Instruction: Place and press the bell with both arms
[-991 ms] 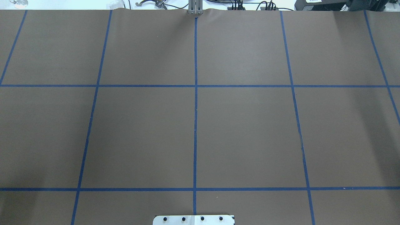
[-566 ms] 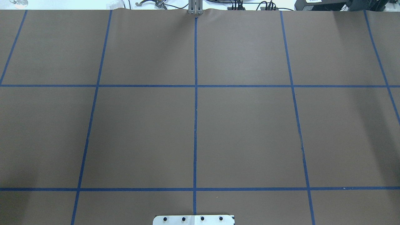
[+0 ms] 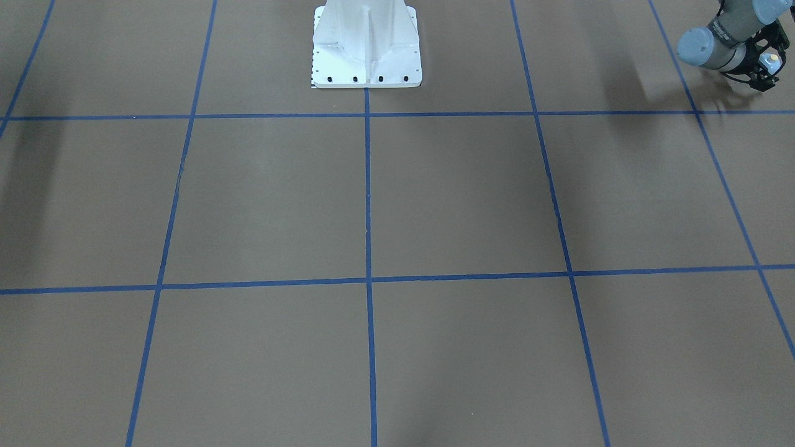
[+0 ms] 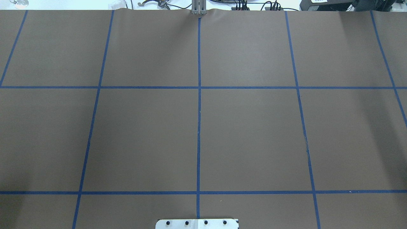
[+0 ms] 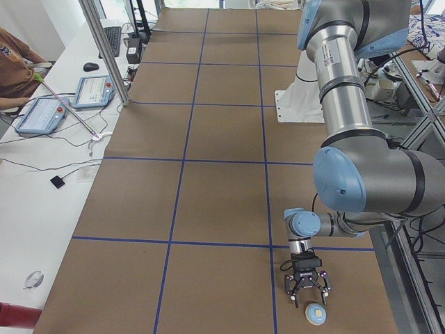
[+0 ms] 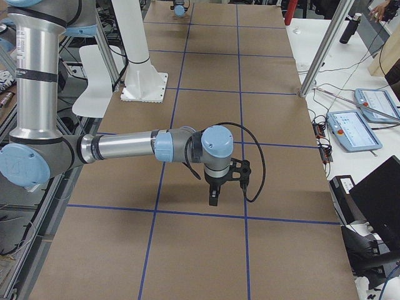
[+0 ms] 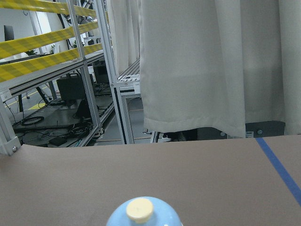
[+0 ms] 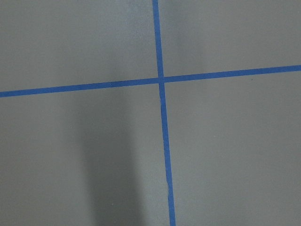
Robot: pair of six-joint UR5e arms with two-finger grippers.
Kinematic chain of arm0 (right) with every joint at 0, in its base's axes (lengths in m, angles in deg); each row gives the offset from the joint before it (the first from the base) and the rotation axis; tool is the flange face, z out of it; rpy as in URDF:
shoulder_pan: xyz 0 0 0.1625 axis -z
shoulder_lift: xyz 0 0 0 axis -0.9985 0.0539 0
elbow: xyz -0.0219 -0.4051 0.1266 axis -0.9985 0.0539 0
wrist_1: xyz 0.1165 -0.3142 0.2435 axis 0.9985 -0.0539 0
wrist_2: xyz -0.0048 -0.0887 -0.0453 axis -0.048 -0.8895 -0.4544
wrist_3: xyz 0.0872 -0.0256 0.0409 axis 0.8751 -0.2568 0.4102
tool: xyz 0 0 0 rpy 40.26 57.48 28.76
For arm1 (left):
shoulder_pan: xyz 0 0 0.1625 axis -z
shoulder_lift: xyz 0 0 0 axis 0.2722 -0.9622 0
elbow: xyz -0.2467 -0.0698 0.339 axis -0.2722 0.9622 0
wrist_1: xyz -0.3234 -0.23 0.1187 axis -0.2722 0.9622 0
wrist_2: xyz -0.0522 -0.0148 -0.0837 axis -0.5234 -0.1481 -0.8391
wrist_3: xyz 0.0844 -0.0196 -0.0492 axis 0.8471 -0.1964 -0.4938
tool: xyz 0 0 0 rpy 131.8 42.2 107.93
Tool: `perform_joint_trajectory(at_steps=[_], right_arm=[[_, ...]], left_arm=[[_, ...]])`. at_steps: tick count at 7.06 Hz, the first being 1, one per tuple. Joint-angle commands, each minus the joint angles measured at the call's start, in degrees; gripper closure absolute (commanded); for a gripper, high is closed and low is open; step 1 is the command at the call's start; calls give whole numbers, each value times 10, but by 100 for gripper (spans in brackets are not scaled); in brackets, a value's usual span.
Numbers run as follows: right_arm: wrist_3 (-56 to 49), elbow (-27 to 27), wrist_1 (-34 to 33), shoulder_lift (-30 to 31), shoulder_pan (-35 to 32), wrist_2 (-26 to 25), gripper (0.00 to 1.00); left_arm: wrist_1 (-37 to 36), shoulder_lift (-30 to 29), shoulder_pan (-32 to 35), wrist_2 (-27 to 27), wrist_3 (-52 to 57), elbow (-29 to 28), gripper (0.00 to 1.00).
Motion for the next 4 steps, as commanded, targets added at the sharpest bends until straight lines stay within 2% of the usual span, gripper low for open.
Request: perform_joint_trajectory(at_steps=[1, 4], right_arm=[[0, -1, 0, 0, 0, 0, 0], [0, -2, 0, 1, -1, 4, 0]], left_arm=[[12, -8, -6, 0, -2, -24, 0], [28, -20, -15, -9, -9, -48, 0]])
